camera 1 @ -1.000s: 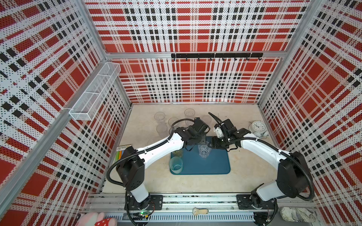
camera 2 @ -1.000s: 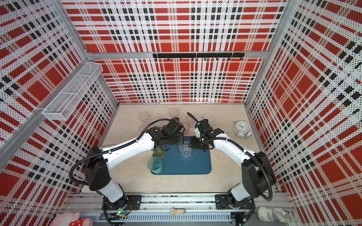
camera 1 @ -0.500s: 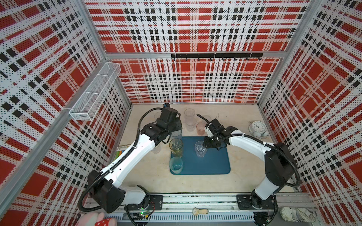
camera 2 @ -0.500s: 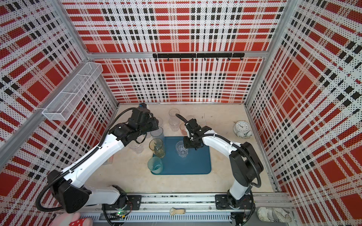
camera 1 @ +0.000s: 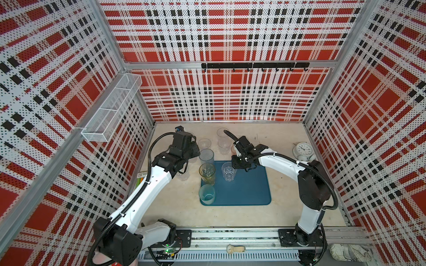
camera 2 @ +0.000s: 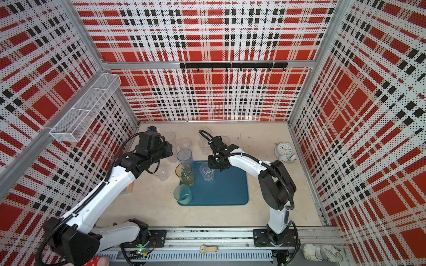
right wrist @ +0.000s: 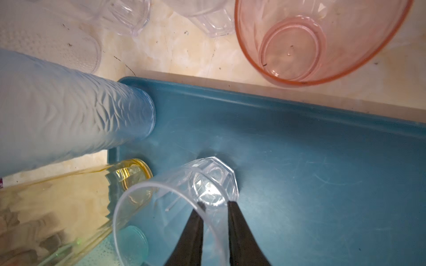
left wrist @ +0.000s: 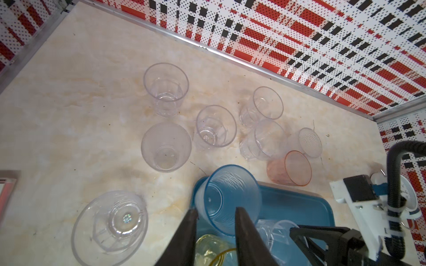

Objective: Place the glasses into the tray
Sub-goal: Move the glass to the tray.

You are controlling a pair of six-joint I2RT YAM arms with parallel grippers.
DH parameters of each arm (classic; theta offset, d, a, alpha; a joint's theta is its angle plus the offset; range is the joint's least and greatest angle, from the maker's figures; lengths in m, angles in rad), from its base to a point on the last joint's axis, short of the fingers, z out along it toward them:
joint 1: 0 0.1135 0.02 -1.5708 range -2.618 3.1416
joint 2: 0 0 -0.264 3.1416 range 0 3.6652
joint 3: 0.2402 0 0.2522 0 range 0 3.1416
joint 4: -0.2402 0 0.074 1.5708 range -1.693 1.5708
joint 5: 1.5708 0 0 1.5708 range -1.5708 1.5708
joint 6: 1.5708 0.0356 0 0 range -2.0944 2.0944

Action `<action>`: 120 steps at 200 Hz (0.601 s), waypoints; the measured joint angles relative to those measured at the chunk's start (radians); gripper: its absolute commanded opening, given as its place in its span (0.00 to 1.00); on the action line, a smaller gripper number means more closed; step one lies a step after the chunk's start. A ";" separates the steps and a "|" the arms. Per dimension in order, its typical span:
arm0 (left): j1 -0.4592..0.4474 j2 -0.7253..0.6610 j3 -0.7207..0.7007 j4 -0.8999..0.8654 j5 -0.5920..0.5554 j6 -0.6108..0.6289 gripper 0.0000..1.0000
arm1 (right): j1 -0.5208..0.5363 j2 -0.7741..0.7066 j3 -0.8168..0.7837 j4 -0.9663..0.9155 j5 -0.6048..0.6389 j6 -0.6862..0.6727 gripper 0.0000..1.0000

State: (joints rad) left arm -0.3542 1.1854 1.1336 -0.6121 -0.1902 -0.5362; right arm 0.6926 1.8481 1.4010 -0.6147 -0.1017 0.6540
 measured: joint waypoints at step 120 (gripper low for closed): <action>0.190 -0.140 -0.148 0.014 0.014 0.023 0.43 | 0.012 0.081 0.109 0.064 0.106 0.072 0.24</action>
State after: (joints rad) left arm -0.1646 1.0454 0.9859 -0.5980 -0.1761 -0.5137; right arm 0.7048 1.9289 1.5097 -0.5507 0.0048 0.7265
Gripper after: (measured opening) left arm 0.401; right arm 0.218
